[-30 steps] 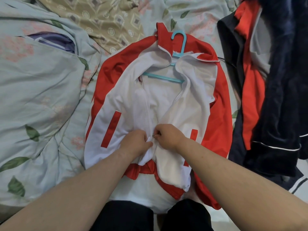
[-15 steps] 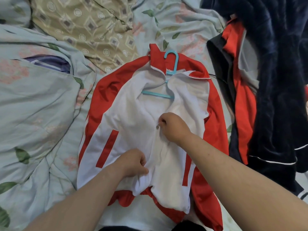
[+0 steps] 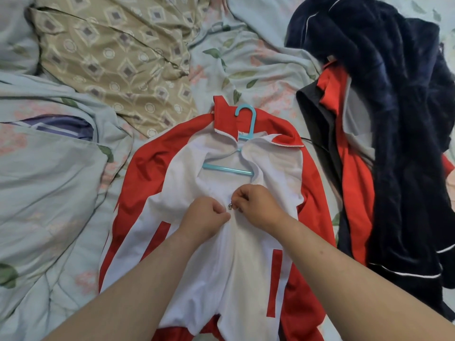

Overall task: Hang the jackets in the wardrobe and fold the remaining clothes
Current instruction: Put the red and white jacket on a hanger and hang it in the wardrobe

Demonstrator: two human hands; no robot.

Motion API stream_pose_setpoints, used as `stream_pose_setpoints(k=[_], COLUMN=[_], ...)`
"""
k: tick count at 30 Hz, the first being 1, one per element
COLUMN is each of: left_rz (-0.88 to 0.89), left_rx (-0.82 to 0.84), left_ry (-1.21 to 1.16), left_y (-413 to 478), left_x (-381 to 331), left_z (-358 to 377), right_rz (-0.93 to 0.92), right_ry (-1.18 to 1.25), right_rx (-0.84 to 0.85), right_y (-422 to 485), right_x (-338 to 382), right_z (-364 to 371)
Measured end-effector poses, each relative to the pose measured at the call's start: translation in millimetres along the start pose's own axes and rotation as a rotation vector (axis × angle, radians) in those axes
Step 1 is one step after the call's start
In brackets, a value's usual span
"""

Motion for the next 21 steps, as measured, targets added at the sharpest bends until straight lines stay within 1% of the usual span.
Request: stream_pose_setpoints(k=[3,6,9,12,15,17,18,19,21], left_rz=[-0.014,-0.046,-0.084,-0.088,-0.139,-0.139,-0.112,-0.074,0.013], left_rx=[0.032,0.084,0.17,0.297,0.335,0.314,0.264,0.169,-0.077], left_ry=[-0.016,0.013,0.033,0.162,0.27,0.306,0.304,0.282,0.194], left_y=[-0.3,-4.3,-13.6,-28.0,-36.3,-32.3,-26.4,-18.3,-0.4], left_x=[-0.1,-0.2,7.8,22.1,35.7,32.5,25.8,16.6,-6.6], left_z=[3.9,6.9,13.7,27.4,33.1,30.4,26.0,19.0,1.4], right_rz=[0.012,0.031,0.022,0.016,0.047,0.054,0.054,0.055,0.054], right_ry=[-0.023,-0.043,-0.099,-0.131,-0.143,-0.115,-0.095,-0.072,-0.027], right_rx=[0.005,-0.026,-0.073,-0.101,-0.082,-0.072,-0.075,-0.078,-0.076], right_y=[2.3,8.2,17.1,28.0,33.0,34.3,34.9,35.8,37.3], right_x=[-2.2,-5.1,-3.9,-4.2,-9.3,-12.9,-13.9,-14.4,-14.4], right_z=[0.3,-7.0,-18.3,-26.7,-27.1,-26.4,-27.1,-28.3,-30.3])
Point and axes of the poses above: each hand's wrist, its own y-axis towards the middle knuckle, its own z-axis out of the palm, x = y × z, the point moved 6 cm from there along y, towards the middle knuckle, and after that the axes turned 9 degrees about -y, right-handed, at the moved point
